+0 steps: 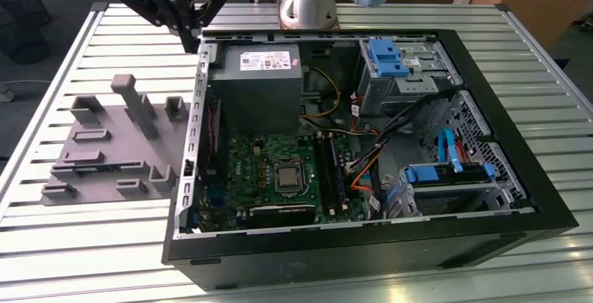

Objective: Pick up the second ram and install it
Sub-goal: 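Reach for the second ram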

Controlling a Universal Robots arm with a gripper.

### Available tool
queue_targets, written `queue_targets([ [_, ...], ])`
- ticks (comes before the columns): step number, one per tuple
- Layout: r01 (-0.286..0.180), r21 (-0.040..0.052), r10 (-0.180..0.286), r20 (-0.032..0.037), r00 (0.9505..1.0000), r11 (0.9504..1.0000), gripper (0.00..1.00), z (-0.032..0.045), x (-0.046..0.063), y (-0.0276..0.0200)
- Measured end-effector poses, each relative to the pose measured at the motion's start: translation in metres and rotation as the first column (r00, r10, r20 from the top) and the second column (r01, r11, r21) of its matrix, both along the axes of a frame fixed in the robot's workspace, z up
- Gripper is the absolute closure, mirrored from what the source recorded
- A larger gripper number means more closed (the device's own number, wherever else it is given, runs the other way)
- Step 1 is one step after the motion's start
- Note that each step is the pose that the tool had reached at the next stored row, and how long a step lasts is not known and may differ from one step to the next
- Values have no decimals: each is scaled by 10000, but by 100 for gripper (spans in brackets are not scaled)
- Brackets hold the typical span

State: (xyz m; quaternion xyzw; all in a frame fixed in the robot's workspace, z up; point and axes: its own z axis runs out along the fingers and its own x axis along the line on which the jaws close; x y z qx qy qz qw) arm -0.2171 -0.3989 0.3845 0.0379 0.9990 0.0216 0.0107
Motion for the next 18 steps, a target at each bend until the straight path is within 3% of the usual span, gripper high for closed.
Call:
queue_targets([
  [18,1,0,-1,-10,10000,10000,89,-18,-109,0],
])
